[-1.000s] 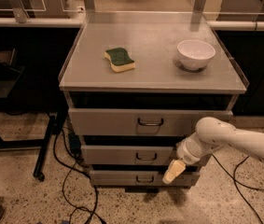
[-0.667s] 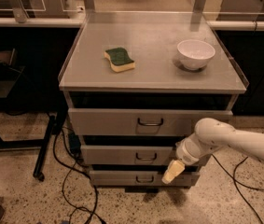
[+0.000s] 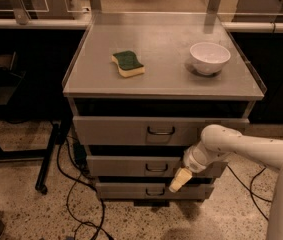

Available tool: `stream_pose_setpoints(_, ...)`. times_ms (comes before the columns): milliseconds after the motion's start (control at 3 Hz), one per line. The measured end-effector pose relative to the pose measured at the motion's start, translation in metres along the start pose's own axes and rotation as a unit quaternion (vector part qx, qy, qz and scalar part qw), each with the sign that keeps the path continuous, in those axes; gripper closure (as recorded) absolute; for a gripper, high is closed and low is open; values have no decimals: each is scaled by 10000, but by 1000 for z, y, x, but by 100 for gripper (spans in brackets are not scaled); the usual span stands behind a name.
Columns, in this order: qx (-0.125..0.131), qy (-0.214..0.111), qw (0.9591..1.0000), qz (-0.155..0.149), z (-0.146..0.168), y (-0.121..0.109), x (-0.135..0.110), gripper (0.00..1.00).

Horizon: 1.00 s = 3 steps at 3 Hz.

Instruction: Open middle drawer

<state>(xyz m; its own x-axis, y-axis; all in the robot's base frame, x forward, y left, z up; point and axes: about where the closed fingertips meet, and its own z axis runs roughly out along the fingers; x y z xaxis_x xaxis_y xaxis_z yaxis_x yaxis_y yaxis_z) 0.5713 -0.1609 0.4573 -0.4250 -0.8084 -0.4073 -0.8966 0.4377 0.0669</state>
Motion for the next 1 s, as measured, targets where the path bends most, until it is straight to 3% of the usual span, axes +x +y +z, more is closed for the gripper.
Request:
stream_pose_setpoints(667, 21, 180, 9998, -44, 18, -2, -1, 0)
stream_pose_setpoints(1000, -160, 419, 9990, -86, 29, 13, 14, 0)
